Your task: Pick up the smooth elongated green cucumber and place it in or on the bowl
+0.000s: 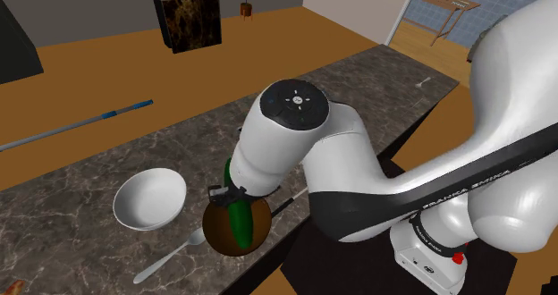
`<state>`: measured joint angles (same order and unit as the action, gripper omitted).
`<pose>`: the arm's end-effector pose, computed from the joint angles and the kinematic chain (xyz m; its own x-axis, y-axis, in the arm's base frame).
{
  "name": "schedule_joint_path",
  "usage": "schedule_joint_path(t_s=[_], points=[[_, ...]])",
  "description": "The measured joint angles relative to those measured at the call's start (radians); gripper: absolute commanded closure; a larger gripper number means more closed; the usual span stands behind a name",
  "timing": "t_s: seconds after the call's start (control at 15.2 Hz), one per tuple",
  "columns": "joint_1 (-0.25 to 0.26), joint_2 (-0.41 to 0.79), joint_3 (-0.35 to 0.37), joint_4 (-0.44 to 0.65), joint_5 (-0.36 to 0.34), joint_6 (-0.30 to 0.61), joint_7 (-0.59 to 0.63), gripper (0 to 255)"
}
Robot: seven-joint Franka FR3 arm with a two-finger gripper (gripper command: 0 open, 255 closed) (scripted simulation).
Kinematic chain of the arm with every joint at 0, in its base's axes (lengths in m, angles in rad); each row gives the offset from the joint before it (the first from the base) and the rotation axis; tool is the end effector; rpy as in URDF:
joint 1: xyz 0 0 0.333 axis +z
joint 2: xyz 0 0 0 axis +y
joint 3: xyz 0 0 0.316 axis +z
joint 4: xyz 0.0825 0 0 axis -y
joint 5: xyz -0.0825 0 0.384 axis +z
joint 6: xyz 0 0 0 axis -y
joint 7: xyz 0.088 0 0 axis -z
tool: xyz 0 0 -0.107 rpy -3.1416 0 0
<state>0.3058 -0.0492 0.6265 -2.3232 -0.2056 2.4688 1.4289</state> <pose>0.3092 0.4188 0.3744 0.9161 -0.3449 0.2045 -0.3214 -0.9366 -0.1397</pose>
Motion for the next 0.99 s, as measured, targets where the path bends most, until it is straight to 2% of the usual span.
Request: schedule_joint_path(t_s=[0.26,0.73,0.99], points=[[-0.003,0.034,0.003,-0.019,-0.047,0.043,0.041,255],[-0.002,0.121,-0.007,-0.036,-0.171,0.117,0.139,255],[0.000,0.134,-0.011,-0.038,-0.191,0.127,0.155,255]])
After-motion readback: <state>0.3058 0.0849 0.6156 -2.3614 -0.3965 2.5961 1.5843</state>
